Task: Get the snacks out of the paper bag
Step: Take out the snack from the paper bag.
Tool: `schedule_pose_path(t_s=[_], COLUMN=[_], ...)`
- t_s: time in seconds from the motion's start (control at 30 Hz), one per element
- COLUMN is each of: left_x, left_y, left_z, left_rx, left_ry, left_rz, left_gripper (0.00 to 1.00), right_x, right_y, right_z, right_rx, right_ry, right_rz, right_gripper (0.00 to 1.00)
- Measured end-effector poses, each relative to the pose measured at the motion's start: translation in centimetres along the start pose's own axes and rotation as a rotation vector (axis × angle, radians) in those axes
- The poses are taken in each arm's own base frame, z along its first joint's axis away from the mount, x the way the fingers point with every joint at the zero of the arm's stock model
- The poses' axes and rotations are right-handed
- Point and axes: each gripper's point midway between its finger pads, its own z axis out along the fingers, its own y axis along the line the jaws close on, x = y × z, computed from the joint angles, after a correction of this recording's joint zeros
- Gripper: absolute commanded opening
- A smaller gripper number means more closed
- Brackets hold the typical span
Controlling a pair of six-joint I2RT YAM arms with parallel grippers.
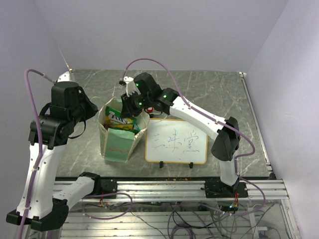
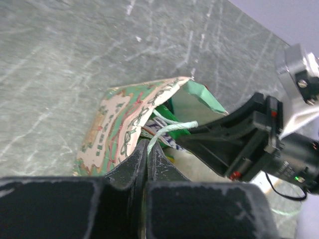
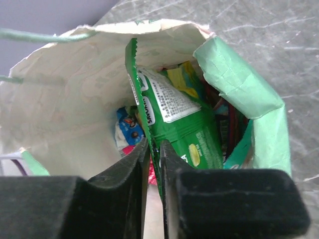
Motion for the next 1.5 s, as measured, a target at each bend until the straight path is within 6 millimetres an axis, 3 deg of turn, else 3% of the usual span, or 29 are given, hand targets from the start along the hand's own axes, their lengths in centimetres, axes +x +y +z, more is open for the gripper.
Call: schedule_pose_path(t_s=[0.07, 0.2, 0.43, 0.57, 0.83, 1.27, 1.37, 1.5], left_x=[-0.6, -2.1, -5.4, -5.7, -3.6, -2.0, -1.4, -1.3], left_y=[0.7, 1.4, -0.1, -0.5, 0.4, 0.3, 0.4, 0.5], left_z=[0.2, 1.1, 3.0, 2.9, 1.3, 0.3, 0.4, 0.8], left_rx=[-0.041, -0.103, -0.112, -0.083, -0.028, 0.044, 0.054, 0.048], left_ry=[-0.029, -0.083, -0.151, -0.168, -0.175, -0.163, -0.155, -0.146], left_rz=[0.009, 0.061, 0.173, 0.2, 0.18, 0.128, 0.126, 0.126], left_gripper=[0.07, 0.07, 0.07, 0.07, 0.07, 0.07, 0.07, 0.07], right_x=[0.0, -0.1, -1.7, -2.6, -4.1, -5.0, -5.9, -8.5], right_y=[0.2, 0.7, 1.6, 1.6, 1.7, 4.1, 4.4, 4.6], right_z=[0.2, 0.6, 0.7, 0.8, 0.0, -5.0, -7.1, -10.0], right_rx=[-0.016, -0.051, -0.09, -0.076, -0.05, -0.084, -0.056, -0.003], right_ry=[-0.006, -0.022, -0.08, -0.119, -0.19, -0.282, -0.333, -0.422], right_rz=[0.016, 0.046, 0.068, 0.08, 0.095, 0.086, 0.075, 0.046], right_gripper=[0.01, 0.0, 0.0, 0.0, 0.0, 0.0, 0.0, 0.0])
